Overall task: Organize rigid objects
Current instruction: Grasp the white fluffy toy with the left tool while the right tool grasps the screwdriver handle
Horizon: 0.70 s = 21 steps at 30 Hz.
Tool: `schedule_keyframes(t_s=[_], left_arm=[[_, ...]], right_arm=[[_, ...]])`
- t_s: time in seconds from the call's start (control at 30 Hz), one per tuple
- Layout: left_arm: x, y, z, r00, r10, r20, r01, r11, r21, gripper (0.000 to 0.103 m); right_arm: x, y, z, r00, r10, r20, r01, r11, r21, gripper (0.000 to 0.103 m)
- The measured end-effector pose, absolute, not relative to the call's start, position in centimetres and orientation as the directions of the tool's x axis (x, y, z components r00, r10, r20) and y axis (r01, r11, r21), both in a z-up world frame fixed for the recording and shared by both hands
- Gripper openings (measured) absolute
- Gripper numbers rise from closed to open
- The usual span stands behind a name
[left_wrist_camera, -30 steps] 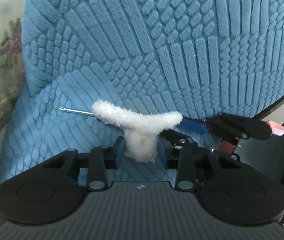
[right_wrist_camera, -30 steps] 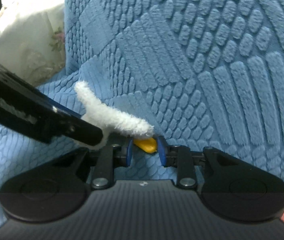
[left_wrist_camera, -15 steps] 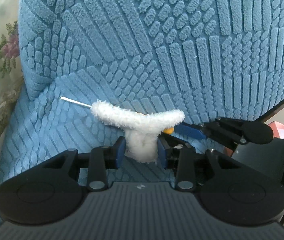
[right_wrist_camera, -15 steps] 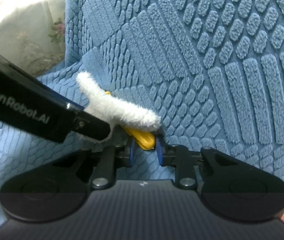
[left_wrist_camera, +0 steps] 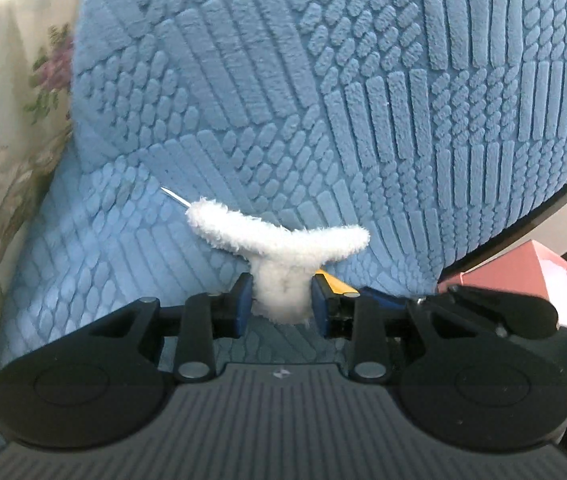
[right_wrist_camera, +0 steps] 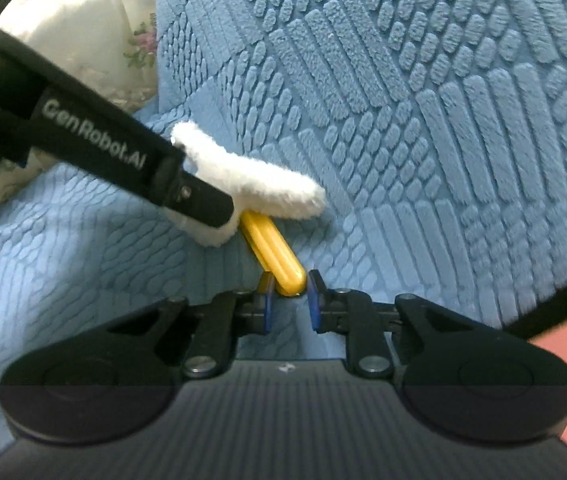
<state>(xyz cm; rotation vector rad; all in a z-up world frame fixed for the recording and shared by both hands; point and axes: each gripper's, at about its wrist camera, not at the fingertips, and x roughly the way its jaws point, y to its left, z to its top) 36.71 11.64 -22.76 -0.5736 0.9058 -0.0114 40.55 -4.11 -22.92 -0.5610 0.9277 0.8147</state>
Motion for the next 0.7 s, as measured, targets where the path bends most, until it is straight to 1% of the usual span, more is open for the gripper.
schedule_keyframes(t_s=[0.17, 0.27, 0.37, 0.4, 0.47, 0.67, 0.7], left_arm=[[34.1, 11.5, -22.9, 0.638, -0.239, -0.732, -0.254, 0.832, -0.493, 0.036], [33.0, 11.6, -23.0, 0.634, -0.216, -0.742, -0.274, 0.835, -0.477, 0.036], [31.3, 11.6, -22.3, 0.635, -0.219, -0.741, -0.271, 0.835, -0.479, 0.036], [30.5, 11.5, -21.9, 0.635, -0.206, -0.744, -0.265, 0.847, -0.461, 0.036], [29.0, 11.3, -21.3, 0.636, -0.186, -0.749, -0.259, 0.863, -0.434, 0.036], [25.0, 9.7, -21.7, 0.626, -0.194, -0.755, -0.271, 0.854, -0.443, 0.036], [24.5, 9.3, -21.8, 0.623, -0.198, -0.757, -0.274, 0.851, -0.448, 0.036]], right_arm=[[38.4, -5.2, -22.1, 0.332, 0.342, -0.879, -0.805, 0.589, -0.075, 0.02], [36.9, -6.1, -21.6, 0.342, 0.329, -0.88, -0.792, 0.606, -0.081, 0.019], [35.1, -7.1, -20.7, 0.355, 0.315, -0.88, -0.772, 0.63, -0.086, 0.019], [34.6, -7.5, -20.4, 0.359, 0.312, -0.88, -0.765, 0.638, -0.086, 0.019], [34.0, -8.3, -19.9, 0.358, 0.313, -0.88, -0.746, 0.662, -0.068, 0.019], [29.8, -10.8, -18.2, 0.37, 0.319, -0.873, -0.689, 0.724, -0.027, 0.018], [29.2, -11.1, -18.2, 0.371, 0.317, -0.873, -0.684, 0.729, -0.026, 0.017]])
